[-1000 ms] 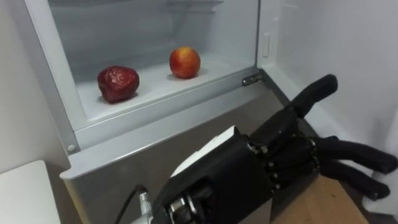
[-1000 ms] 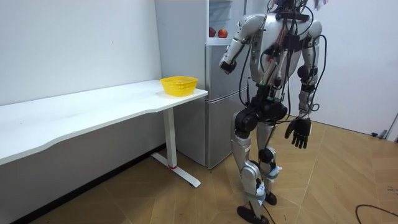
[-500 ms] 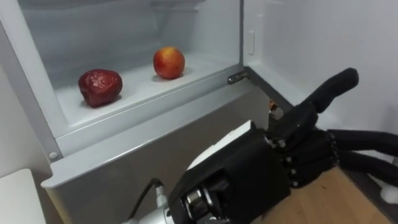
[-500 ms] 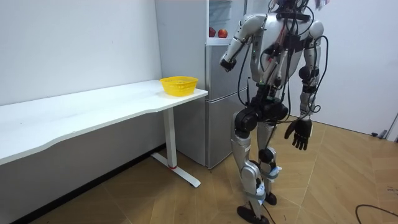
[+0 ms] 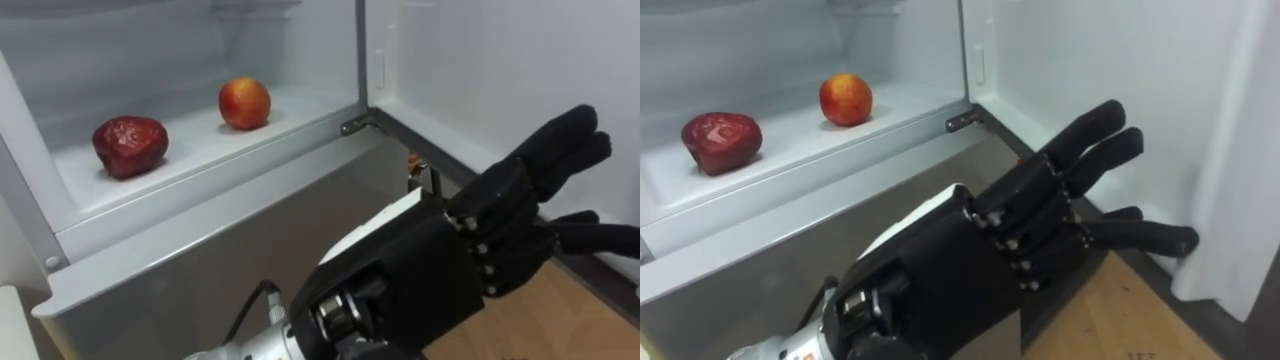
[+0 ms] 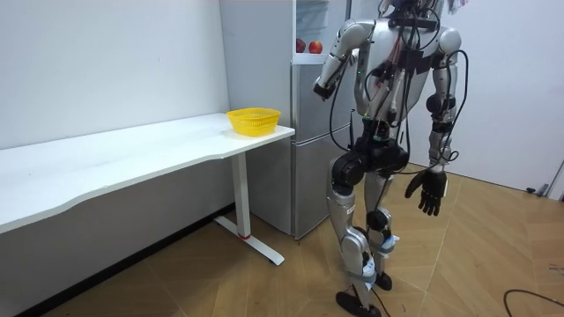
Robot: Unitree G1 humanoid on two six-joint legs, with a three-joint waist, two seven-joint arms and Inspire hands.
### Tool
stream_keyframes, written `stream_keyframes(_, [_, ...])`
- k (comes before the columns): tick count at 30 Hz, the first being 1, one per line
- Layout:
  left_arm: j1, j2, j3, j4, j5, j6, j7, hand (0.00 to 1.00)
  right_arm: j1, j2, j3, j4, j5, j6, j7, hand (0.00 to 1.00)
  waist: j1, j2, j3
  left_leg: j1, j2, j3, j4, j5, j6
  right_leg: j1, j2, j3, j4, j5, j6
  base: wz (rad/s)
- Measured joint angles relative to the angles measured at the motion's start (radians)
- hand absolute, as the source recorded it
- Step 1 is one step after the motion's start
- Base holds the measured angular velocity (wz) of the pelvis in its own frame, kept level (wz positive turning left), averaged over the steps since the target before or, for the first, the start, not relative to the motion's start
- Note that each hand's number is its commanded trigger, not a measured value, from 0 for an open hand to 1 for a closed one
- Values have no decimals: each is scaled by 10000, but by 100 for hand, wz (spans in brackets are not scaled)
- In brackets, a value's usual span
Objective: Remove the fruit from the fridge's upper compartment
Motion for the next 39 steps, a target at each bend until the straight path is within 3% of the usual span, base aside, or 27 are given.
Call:
stream_keyframes(14, [-157,-52,-37,-30,11,9,31,0,117,1,9,8,-223,-47,-92,0,59,63,-41,-11,24,61,-47,0,0,-57,8,179,40,13,-7,-4])
stream_keyframes(19, [-160,192,743,-779,65,0,477,0,186,1,-37,9,-160,-166,-252,0,290,79,-52,-117,53,-24,-75,2,-3,-77,-1,-8,36,22,-30,8])
stream_keyframes(21, [-145,385,1697,-1319,68,-128,671,0,287,10,-209,5,-276,-239,-240,0,703,37,-25,-31,85,-230,-102,12,-20,38,5,-180,27,46,-70,16])
stream_keyframes(26, [183,502,2978,-1721,860,-545,1689,0,388,51,-484,36,-739,-327,-460,0,1655,-163,-21,-26,80,-743,-100,30,-52,155,-89,-744,-28,33,-105,30])
stream_keyframes(28, [668,597,3610,-2073,1713,-639,2302,0,433,94,-513,50,-769,-483,-621,0,2046,-302,-118,-43,58,-963,-92,45,-78,267,-118,-1105,-167,24,-125,39])
stream_keyframes(31, [1105,618,4405,-2465,3084,-743,2987,0,462,228,-748,-10,-1116,-480,-798,0,2596,-430,-201,-63,12,-1320,-93,71,-121,338,-175,-1391,-162,-1,-155,37])
stream_keyframes(34, [1417,616,5624,-2773,4656,-1066,4263,0,483,382,-831,-22,-1374,-490,-973,0,3331,-468,-226,-66,-14,-1833,-91,75,-128,577,-277,-1839,-303,-8,-161,43])
stream_keyframes(38, [1930,622,6827,-2794,5620,-1571,5422,0,485,379,-843,-31,-1586,-539,-1002,0,3886,-363,-229,-132,-82,-2148,-85,79,-133,626,-386,-2154,-313,-21,-125,29])
stream_keyframes(39, [2344,628,7316,-2765,5579,-1680,5713,0,506,391,-938,-166,-1728,-549,-972,0,4011,-316,-227,-157,-98,-2271,-81,79,-133,657,-423,-2276,-316,-26,-112,31])
